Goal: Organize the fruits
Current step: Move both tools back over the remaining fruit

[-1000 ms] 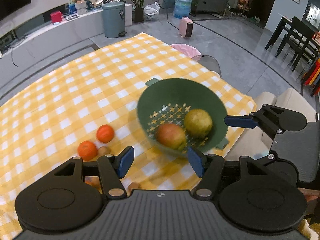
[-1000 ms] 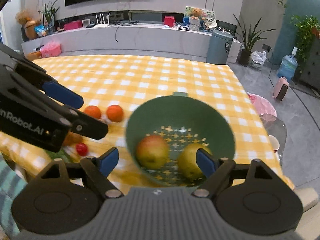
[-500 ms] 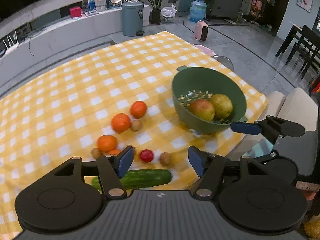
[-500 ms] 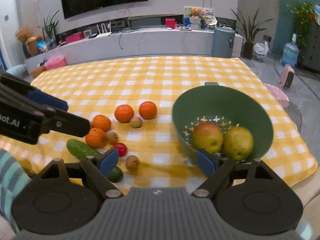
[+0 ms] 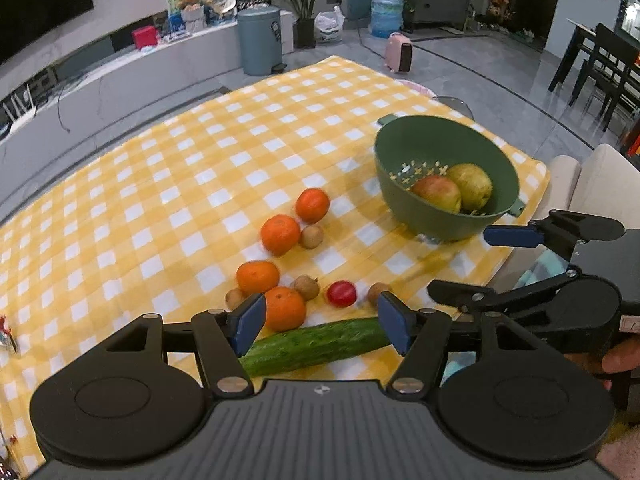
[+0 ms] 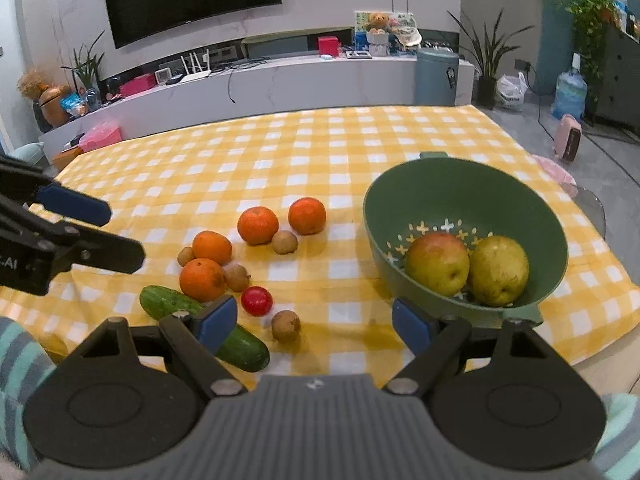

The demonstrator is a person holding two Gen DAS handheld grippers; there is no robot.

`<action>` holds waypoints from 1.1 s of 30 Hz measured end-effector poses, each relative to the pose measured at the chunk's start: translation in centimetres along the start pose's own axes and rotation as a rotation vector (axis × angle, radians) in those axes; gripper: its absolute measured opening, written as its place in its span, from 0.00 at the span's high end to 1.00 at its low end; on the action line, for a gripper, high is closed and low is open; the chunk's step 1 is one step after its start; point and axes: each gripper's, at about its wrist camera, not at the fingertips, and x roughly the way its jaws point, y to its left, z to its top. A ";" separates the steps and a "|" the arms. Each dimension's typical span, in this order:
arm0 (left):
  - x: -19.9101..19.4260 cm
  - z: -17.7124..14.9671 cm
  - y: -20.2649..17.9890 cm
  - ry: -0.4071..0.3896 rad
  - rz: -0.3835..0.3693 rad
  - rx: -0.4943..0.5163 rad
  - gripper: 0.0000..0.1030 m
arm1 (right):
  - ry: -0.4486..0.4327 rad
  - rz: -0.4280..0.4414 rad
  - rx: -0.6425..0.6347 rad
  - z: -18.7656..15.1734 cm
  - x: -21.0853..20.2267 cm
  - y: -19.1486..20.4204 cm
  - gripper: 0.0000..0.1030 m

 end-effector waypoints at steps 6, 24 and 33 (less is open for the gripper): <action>0.5 -0.9 2.4 0.013 -0.021 -0.066 0.27 | 0.027 -0.020 -0.009 0.0 1.2 0.5 0.24; 5.8 -1.2 5.0 0.092 -0.057 -0.180 0.35 | 0.147 0.060 0.027 -0.1 6.0 0.8 0.59; 9.5 -0.7 4.7 0.145 -0.002 -0.178 0.35 | 0.195 0.110 0.082 -0.2 8.2 0.1 0.71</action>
